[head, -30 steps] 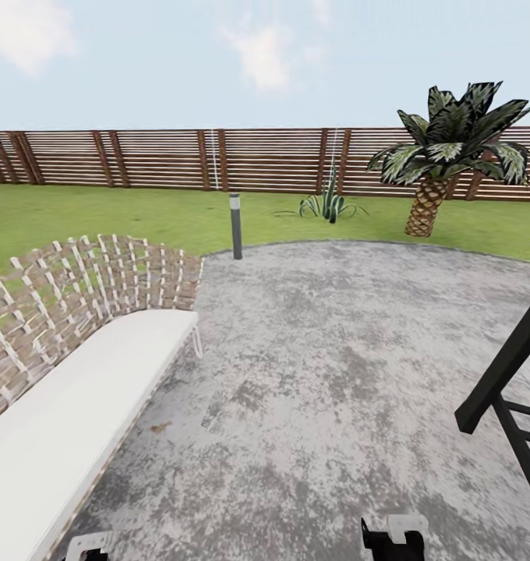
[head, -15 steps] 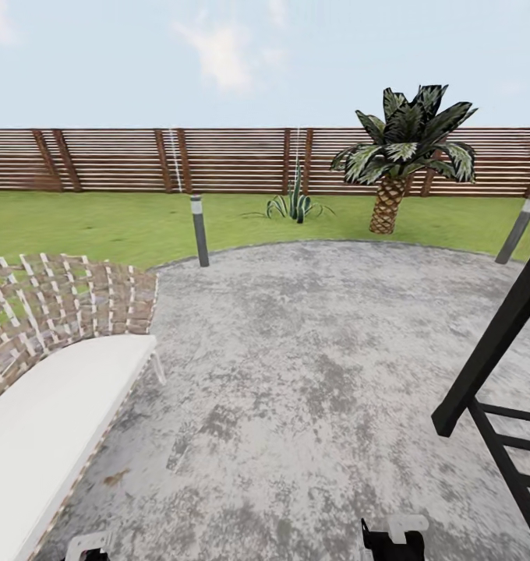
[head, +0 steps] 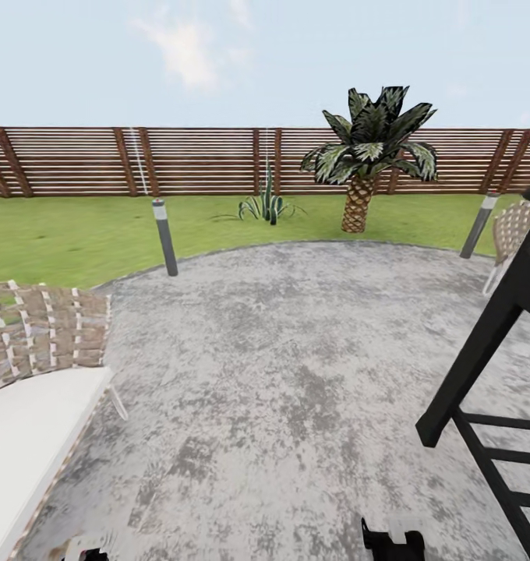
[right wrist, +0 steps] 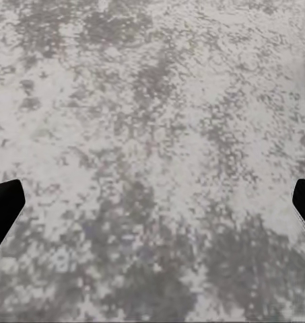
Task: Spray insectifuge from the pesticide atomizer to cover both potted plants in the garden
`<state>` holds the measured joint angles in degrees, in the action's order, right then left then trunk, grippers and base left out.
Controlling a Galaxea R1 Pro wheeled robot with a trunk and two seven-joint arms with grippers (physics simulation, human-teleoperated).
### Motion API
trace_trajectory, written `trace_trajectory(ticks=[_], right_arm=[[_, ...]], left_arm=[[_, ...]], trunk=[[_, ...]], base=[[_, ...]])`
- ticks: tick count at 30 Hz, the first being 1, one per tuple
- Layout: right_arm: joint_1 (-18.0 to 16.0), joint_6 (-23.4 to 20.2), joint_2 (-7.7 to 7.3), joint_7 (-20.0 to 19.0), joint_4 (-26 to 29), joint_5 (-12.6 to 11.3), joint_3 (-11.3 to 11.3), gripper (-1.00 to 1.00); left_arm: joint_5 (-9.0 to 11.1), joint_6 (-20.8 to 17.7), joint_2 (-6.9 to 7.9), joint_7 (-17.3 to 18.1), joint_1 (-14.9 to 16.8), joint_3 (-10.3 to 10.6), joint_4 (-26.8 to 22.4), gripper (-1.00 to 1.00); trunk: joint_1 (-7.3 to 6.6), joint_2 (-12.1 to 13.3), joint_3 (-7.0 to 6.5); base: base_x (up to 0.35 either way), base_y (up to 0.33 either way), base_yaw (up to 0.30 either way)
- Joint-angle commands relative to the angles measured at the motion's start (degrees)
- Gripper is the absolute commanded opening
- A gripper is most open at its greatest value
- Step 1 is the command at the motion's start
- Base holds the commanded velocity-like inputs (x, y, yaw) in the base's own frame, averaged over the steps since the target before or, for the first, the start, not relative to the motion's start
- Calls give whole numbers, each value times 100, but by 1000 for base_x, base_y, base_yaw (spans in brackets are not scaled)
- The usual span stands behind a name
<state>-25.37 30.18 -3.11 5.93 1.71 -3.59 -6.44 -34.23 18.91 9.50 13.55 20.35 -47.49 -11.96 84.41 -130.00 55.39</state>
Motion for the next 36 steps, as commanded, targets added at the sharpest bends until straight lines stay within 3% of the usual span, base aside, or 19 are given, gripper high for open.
trace_trajectory(ticks=[1,36], right_arm=[[-3,14,-3,15,-4,-32,-51,100],[-3,13,3,5,-6,-27,-59,100]], left_arm=[[-31,16,0,34,4,-50,1,-100],[-31,16,0,34,-4,-45,7,-100]], trunk=[[2,-2,5],[2,-2,5]], base=[[338,0,-21],[338,0,-1]])
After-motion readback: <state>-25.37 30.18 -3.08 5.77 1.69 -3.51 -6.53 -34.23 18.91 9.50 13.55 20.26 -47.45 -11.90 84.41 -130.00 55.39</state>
